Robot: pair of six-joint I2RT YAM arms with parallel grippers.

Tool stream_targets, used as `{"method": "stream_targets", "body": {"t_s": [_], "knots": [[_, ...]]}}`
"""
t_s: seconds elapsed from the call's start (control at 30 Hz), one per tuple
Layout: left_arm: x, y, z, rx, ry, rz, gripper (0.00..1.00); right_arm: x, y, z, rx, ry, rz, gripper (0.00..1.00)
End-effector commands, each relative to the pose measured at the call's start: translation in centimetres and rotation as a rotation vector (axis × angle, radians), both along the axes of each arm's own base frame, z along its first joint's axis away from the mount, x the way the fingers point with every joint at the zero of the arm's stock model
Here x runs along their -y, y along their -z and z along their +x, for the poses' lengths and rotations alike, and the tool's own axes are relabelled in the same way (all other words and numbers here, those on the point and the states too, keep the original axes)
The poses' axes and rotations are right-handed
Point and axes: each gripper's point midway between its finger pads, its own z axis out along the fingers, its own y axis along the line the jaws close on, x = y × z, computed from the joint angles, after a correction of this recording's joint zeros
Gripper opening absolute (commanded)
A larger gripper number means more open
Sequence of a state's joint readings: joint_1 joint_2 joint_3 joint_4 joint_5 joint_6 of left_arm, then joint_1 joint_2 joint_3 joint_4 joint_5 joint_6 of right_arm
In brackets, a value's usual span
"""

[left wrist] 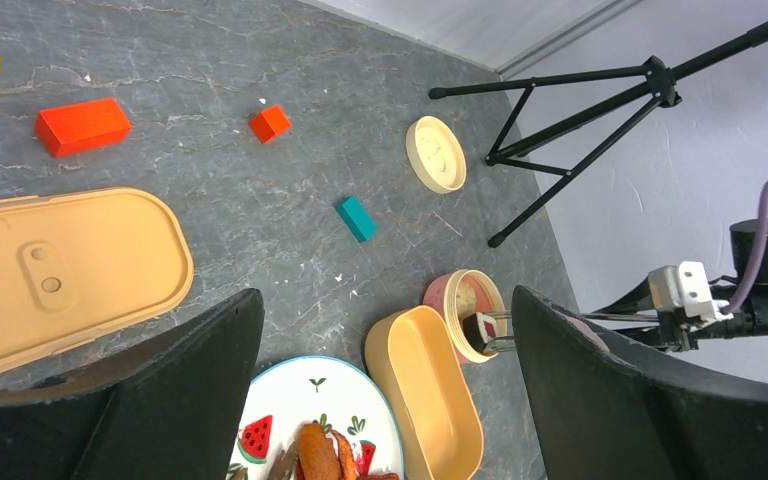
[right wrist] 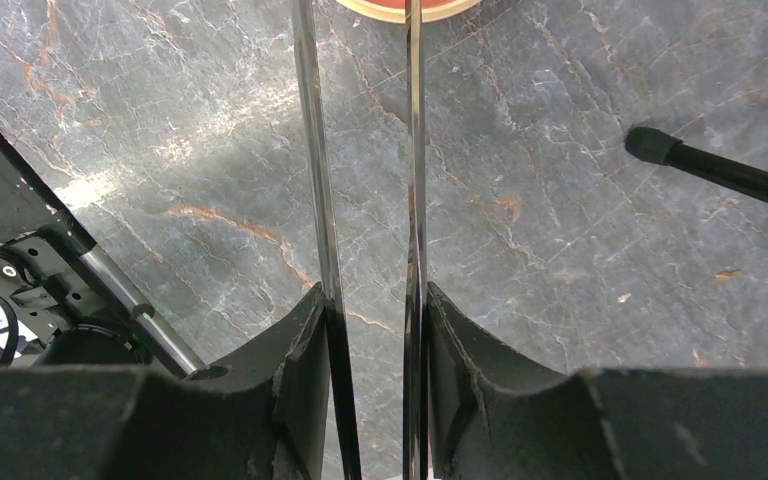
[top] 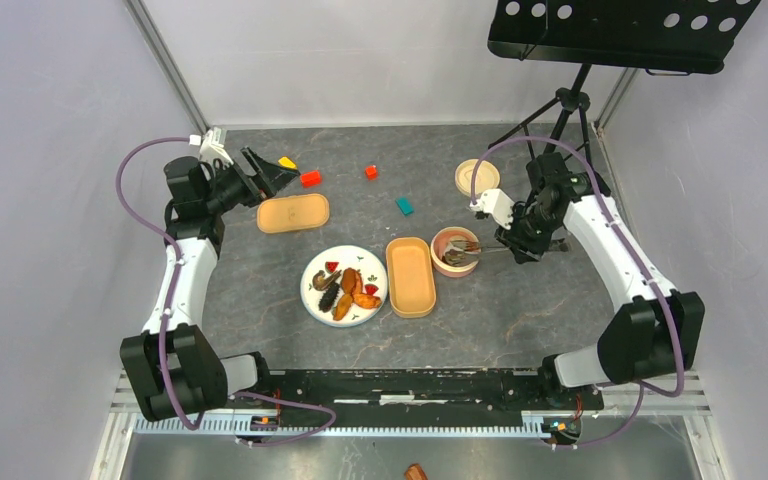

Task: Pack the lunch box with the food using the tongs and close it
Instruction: Place the fake food in the packing box, then pick up the fake food from the plate.

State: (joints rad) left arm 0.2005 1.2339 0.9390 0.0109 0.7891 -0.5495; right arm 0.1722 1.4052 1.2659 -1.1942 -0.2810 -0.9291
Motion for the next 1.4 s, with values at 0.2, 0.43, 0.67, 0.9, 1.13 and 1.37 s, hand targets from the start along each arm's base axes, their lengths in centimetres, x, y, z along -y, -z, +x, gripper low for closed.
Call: {"method": "stream_targets", "body": {"t_s": [0.2, 0.43, 0.67, 0.9, 1.13, 1.37], "knots": [[0.2, -1.3, 0.2, 0.043, 0.012, -0.001, 0.99, -0.2, 0.3, 1.3, -0.027, 0.019, 0.023, 0.43], [0.1, -1.0, 0.5, 0.031, 0.013, 0.001, 0.98, -0.3, -1.7, 2.9, 0.035, 0.026, 0.027, 0.53], [0.2, -0.9, 0.6, 0.034, 0.026, 0.011, 0.99, -1.1, -4.8, 4.0, 0.134, -0.002, 0.074, 0.51], [0.1, -0.2, 0.1, 0.021, 0.041, 0.049, 0.99, -2.9, -5.2, 3.3, 0.151, -0.090, 0.083, 0.50], [-0.1, 0.9, -0.7, -0.006, 0.045, 0.105, 0.99, -9.4, -4.7, 1.6, 0.183, -0.380, 0.067, 0.49], [-0.3, 0.6, -1.4, -0.001, 0.029, 0.124, 0.98, -15.0, -4.5, 0.5, 0.178, -0.493, 0.085, 0.50]]}}
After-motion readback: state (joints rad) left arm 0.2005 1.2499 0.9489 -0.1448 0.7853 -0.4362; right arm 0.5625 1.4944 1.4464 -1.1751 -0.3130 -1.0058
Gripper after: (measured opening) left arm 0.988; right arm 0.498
